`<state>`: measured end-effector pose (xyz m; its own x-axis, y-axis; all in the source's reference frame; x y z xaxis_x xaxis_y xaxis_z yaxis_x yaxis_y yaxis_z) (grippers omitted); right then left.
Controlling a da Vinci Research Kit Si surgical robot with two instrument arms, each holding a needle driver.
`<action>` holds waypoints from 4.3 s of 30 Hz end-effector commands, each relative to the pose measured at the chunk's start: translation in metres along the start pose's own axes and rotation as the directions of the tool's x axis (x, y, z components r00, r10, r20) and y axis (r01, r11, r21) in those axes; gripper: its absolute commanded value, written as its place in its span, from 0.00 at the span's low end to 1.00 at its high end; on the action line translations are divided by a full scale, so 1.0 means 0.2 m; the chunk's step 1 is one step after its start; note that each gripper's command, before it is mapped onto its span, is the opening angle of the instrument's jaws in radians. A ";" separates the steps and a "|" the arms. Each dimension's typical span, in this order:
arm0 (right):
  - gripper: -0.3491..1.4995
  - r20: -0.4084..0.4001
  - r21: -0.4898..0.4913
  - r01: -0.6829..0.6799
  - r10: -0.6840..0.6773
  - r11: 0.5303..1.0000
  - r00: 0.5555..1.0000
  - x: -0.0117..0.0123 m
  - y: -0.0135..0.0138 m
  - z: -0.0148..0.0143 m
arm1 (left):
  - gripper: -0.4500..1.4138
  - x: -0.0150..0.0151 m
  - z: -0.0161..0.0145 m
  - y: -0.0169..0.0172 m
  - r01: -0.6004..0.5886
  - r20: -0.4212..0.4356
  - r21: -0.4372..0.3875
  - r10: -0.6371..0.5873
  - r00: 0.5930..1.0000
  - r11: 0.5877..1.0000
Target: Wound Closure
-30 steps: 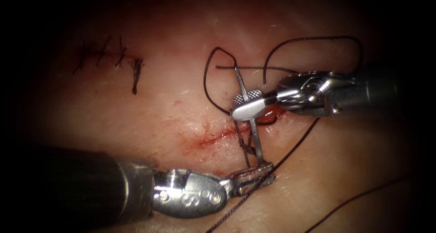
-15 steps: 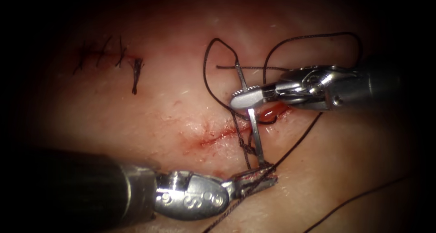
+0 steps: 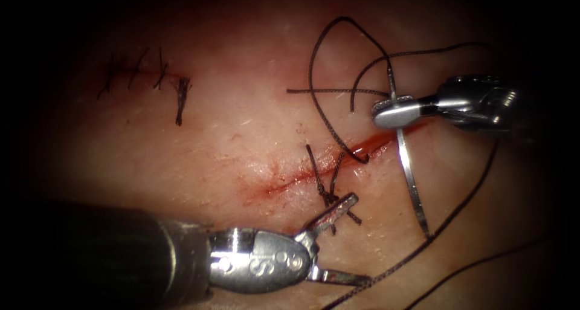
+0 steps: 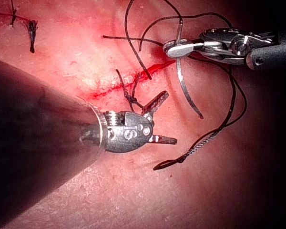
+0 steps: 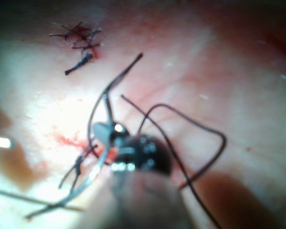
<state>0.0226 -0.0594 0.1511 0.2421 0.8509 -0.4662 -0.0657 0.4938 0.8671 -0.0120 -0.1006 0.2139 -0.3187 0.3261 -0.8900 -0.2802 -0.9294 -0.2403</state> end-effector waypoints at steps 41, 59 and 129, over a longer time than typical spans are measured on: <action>0.00 -0.110 -0.071 0.753 -0.756 0.654 0.646 0.004 -0.017 0.008 | 0.05 -0.069 0.042 -0.048 0.364 0.310 0.168 -0.400 0.863 0.916; 0.00 -0.109 -0.085 0.762 -0.766 0.642 0.633 0.005 -0.022 0.006 | 0.00 -0.084 0.052 -0.062 0.335 0.464 0.228 -0.404 0.788 0.914; 0.00 -0.093 -0.073 0.961 -0.961 0.266 0.259 0.008 0.015 0.031 | 0.52 -0.083 0.057 -0.055 0.617 0.526 -0.225 -0.439 0.729 0.754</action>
<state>0.0281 -0.0573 0.1536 0.0377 -0.2398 -0.9701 0.1446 0.9619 -0.2321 -0.0133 -0.0931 0.2351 -0.5858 0.7345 -0.3424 -0.2035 -0.5423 -0.8152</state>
